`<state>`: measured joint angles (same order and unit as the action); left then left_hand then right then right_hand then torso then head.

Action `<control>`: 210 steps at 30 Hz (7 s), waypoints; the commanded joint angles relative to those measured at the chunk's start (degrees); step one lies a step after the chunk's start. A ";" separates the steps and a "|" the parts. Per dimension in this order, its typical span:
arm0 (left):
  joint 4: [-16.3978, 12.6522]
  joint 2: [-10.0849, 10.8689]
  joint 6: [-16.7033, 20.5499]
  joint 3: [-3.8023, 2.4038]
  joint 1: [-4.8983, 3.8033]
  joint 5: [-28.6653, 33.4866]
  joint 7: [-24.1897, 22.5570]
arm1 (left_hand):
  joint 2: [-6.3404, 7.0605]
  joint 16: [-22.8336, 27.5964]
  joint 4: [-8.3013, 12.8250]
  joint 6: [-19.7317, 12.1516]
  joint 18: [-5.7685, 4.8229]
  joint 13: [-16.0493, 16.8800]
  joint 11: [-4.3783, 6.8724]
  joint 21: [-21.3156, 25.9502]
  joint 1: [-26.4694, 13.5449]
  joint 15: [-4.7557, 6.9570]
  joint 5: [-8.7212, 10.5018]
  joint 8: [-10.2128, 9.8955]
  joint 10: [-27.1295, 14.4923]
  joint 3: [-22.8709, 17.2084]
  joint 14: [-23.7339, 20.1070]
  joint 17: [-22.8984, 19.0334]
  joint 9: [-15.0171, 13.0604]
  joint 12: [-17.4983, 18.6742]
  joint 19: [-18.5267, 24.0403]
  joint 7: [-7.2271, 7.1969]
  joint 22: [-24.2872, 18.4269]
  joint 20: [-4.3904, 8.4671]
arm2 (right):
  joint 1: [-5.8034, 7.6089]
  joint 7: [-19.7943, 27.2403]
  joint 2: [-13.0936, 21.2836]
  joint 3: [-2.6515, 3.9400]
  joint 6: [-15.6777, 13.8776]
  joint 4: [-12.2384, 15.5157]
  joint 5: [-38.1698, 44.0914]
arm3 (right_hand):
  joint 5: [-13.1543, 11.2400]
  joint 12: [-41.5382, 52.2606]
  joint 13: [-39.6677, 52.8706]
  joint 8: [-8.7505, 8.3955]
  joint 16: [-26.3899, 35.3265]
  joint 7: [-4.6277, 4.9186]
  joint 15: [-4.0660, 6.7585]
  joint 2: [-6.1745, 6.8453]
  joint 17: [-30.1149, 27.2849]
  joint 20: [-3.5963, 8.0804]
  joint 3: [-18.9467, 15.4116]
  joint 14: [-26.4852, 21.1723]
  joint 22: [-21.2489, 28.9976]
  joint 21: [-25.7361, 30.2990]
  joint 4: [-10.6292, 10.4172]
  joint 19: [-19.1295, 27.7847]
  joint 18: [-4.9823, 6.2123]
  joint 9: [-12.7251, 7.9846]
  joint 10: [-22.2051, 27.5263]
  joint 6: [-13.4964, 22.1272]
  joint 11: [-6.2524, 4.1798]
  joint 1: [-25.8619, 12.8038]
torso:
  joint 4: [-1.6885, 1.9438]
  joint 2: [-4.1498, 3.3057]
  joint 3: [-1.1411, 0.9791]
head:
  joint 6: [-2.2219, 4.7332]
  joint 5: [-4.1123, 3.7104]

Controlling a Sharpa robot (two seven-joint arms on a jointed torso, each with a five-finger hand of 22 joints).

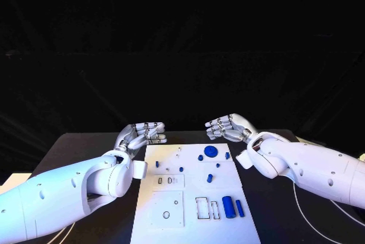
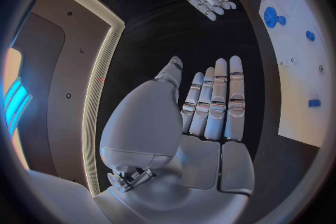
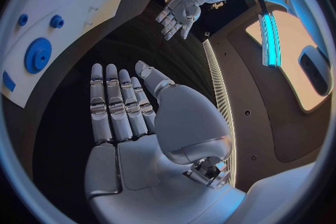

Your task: Assemble the parts on the task board

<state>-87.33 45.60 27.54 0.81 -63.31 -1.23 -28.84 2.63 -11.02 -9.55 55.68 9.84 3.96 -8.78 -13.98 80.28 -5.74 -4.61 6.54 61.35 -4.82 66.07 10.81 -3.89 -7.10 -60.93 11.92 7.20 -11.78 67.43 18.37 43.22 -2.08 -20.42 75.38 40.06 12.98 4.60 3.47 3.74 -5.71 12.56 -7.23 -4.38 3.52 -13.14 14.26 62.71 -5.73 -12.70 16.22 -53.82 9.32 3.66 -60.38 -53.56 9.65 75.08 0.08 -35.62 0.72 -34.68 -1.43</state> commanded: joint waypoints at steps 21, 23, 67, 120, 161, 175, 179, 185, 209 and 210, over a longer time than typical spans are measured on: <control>-10.54 4.09 -5.87 -0.77 -0.11 -0.13 0.74 | -0.79 1.27 0.86 0.10 0.48 -0.06 -0.34 0.33 -0.07 -0.24 -0.08 -1.09 0.10 0.43 0.11 0.92 0.15 1.33 -0.83 0.54 -0.25 -0.12 | 2.72 -22.81 0.17 0.82 7.11 4.39 54.03 | -1.86 -0.97 0.24 -0.04 -22.82 -3.90 7.74 6.41 13.23 8.01 0.38 23.61 -19.09 -32.38 -2.92 -12.02 1.11 0.15 -6.33 -5.80 -4.58 -0.86 | 1.52 -6.68 0.51 | 1.63 -1.99; -10.59 4.07 -5.96 -0.78 -0.11 -0.12 0.75 | -0.81 1.31 0.87 0.08 0.47 -0.07 -0.37 0.37 -0.08 -0.26 -0.08 -1.12 0.09 0.45 0.09 0.95 0.15 1.38 -0.83 0.56 -0.27 -0.13 | 2.80 -23.32 0.06 0.82 7.83 4.73 55.23 | -1.88 -0.97 0.25 -0.03 -25.22 -3.95 7.71 6.64 15.22 7.99 0.97 23.32 -20.22 -34.10 -3.30 -11.74 1.13 0.16 -6.39 -5.91 -4.71 -1.00 | 1.66 -6.98 0.53 | 1.78 -2.06; -11.44 4.52 -6.11 -0.80 -0.12 -0.10 1.61 | -0.98 1.50 1.06 0.02 0.47 -0.06 -0.44 0.52 0.00 -0.30 -0.11 -1.28 0.02 0.47 0.10 1.15 0.15 1.60 -0.85 0.65 -0.34 -0.16 | 3.15 -26.65 -1.96 0.81 13.46 5.09 59.59 | -3.31 -0.66 0.61 0.61 -58.92 -4.94 7.86 8.58 48.64 7.68 7.98 22.71 -56.66 -63.37 -11.80 -21.16 -3.77 0.78 -9.51 -10.90 -5.57 -1.86 | 2.30 -8.72 0.62 | 1.40 -2.35; -12.17 4.96 -6.74 -0.80 -0.15 -0.10 2.10 | -1.24 1.71 1.40 0.04 0.48 -0.03 -0.43 0.69 0.26 -0.31 -0.12 -1.41 0.05 0.42 0.15 1.41 0.13 1.80 -0.93 0.60 -0.42 -0.18 | 3.72 -31.23 -12.97 0.83 2.29 -2.92 58.23 | -5.36 -0.89 0.92 0.68 -61.40 -5.43 8.32 7.76 50.68 8.09 10.75 22.46 -59.28 -65.27 -15.35 -21.89 -4.17 1.95 -11.53 -12.75 -6.11 -1.58 | 2.95 -9.60 0.66 | 2.17 -1.65; -12.13 5.33 -6.87 -0.79 -0.21 -0.10 2.44 | -1.21 1.84 1.57 -0.02 0.48 -0.04 -0.44 0.78 0.31 -0.32 -0.10 -1.50 0.00 0.49 0.13 1.53 0.13 1.94 -0.95 0.59 -0.47 -0.19 | 3.46 -32.77 -10.40 0.80 -1.51 -0.34 56.99 | -5.17 -0.15 0.44 0.04 -51.87 -2.34 5.95 12.73 37.32 5.87 3.17 18.87 -45.99 -57.53 -19.00 -13.55 -1.59 0.38 -1.59 -1.42 -3.19 -0.27 | 2.66 -9.78 0.55 | 2.28 -1.21; -11.60 5.30 -7.28 -0.77 -0.18 -0.10 2.62 | -1.21 1.84 1.57 -0.02 0.48 -0.04 -0.44 0.78 0.31 -0.32 -0.10 -1.50 0.00 0.49 0.13 1.53 0.13 1.94 -0.95 0.59 -0.47 -0.19 | 4.23 -35.01 2.90 1.95 2.57 10.11 42.70 | 0.24 25.11 21.59 0.14 -70.74 -5.26 9.93 13.57 63.08 9.42 0.50 24.62 -66.64 -69.29 -20.82 -26.61 -5.73 0.48 -21.10 -4.57 -7.83 -0.17 | 1.24 -9.00 0.18 | 2.49 -0.81; -11.16 5.10 -7.28 -0.76 -0.17 -0.10 2.67 | -1.22 1.87 1.60 -0.03 0.48 -0.04 -0.44 0.81 0.32 -0.32 -0.10 -1.53 -0.02 0.50 0.13 1.56 0.14 1.98 -0.95 0.59 -0.48 -0.19 | 4.36 -36.22 3.71 2.04 4.89 9.21 40.65 | 0.72 52.59 51.63 0.48 -76.62 -4.78 8.92 12.44 72.07 8.61 -2.45 24.94 -71.28 -71.75 -21.84 -28.50 -6.54 0.47 -18.15 -2.83 -7.10 0.10 | 1.03 -8.86 0.08 | 2.44 -0.72; -11.03 4.83 -7.42 -0.75 -0.15 -0.10 2.77 | -1.27 1.95 1.68 -0.06 0.48 -0.05 -0.45 0.86 0.35 -0.33 -0.11 -1.58 -0.05 0.51 0.11 1.62 0.14 2.05 -0.95 0.60 -0.51 -0.20 | 4.42 -37.69 3.34 2.07 6.96 7.52 41.04 | 0.35 61.62 62.25 0.37 -78.44 -4.01 8.14 12.06 75.17 7.85 -4.60 25.21 -73.17 -72.72 -22.86 -29.23 -6.84 0.44 -17.90 -0.68 -6.30 0.78 | 1.20 -8.85 0.08 | 2.35 -0.85; -10.87 4.60 -7.56 -0.73 -0.12 -0.10 2.83 | -1.35 1.99 1.74 -0.07 0.48 -0.05 -0.45 0.90 0.41 -0.33 -0.12 -1.61 -0.05 0.48 0.11 1.67 0.14 2.09 -0.96 0.60 -0.52 -0.20 | 4.30 -38.96 -0.28 2.02 9.68 3.51 43.93 | 1.01 68.11 69.73 1.19 -79.91 -3.83 7.83 10.96 77.85 7.47 -5.51 25.60 -75.08 -73.63 -23.37 -30.20 -7.21 0.72 -20.03 -0.92 -6.05 2.24 | 1.20 -8.96 0.09 | 2.05 -0.98; -10.87 4.60 -7.57 -0.73 -0.12 -0.10 2.84 | -1.35 1.99 1.74 -0.07 0.48 -0.05 -0.45 0.90 0.41 -0.33 -0.12 -1.61 -0.05 0.48 0.11 1.67 0.14 2.09 -0.96 0.60 -0.52 -0.20 | 4.29 -38.97 -0.43 2.02 9.82 3.34 43.90 | 1.10 68.33 69.98 1.26 -79.93 -3.84 7.83 10.86 77.88 7.46 -5.46 25.60 -75.09 -73.64 -23.34 -30.20 -7.22 0.73 -20.13 -1.01 -6.05 2.33 | 1.18 -8.96 0.08 | 2.04 -0.98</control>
<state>-98.13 50.33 21.19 0.11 -63.39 -1.21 -25.74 1.89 -9.24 -8.21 55.66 9.80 3.98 -8.80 -13.31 80.58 -5.75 -4.60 5.27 61.32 -4.44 66.07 12.42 -3.82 -5.10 -61.52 12.15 6.74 -11.98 71.76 -19.97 42.99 -0.07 -11.94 78.93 83.03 13.79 72.68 73.32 4.63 -85.33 8.75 1.01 6.80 74.93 -5.64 9.01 84.03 -74.93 -86.09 -7.04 -83.51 2.60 4.34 -79.97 -54.28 3.61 77.08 1.26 -44.57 0.83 -32.60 -2.41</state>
